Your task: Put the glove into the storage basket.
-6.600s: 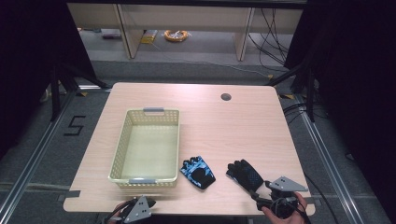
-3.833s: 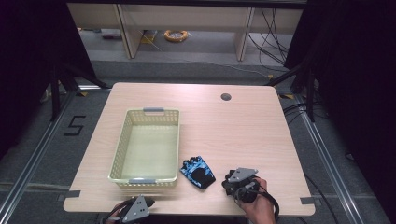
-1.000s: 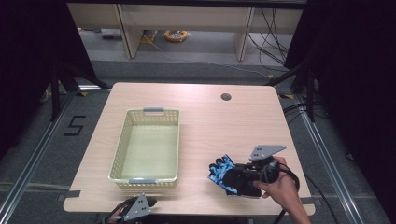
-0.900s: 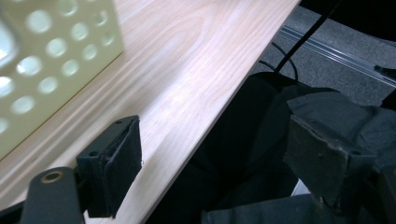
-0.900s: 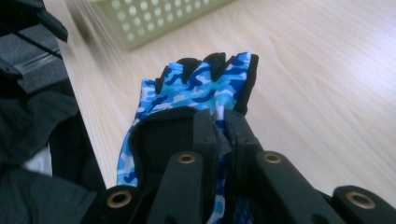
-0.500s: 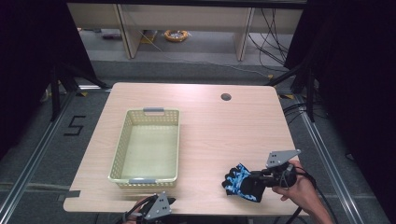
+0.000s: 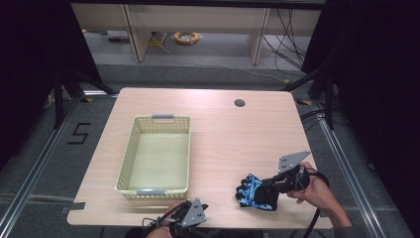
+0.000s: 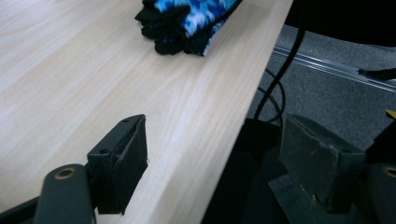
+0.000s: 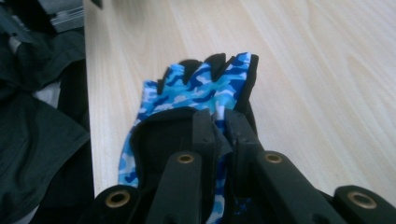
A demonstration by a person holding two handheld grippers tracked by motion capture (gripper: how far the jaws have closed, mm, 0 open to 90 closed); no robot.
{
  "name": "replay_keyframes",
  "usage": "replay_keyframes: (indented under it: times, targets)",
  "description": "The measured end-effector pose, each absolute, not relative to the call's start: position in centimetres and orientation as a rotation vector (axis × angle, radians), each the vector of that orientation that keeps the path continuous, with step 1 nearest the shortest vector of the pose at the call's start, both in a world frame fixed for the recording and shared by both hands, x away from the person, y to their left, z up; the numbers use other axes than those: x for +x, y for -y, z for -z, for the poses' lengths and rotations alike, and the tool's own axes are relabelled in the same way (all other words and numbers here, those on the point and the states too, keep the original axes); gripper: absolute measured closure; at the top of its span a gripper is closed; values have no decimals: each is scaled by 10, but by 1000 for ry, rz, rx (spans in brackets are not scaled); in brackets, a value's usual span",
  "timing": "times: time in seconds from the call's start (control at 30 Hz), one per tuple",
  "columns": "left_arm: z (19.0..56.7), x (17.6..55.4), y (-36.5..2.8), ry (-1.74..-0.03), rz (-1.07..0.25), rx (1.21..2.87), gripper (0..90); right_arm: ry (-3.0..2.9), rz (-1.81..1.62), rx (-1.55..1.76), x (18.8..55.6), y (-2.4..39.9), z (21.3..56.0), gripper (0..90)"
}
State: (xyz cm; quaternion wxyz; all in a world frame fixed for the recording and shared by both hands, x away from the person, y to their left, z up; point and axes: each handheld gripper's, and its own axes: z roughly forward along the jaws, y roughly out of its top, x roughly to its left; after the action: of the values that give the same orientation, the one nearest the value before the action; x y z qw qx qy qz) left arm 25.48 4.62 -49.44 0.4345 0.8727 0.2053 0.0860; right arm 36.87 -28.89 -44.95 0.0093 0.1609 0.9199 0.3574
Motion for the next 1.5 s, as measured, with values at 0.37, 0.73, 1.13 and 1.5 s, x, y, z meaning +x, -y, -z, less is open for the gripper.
replay_keyframes:
  times: [0.37,0.73,1.13,1.5]
  targets:
    - [497,265,-28,-488,-226,2173,245,-2947,-1038,495,387,290,470,807]
    - [498,264,-28,-473,-225,2194,244,-2755,-1055,815,370,294,453,570]
    - [490,271,-27,-455,-263,2209,264,-2284,-1146,1434,313,325,460,483]
    - [494,283,6,-455,-258,2212,285,-2161,-1180,1629,292,337,488,518]
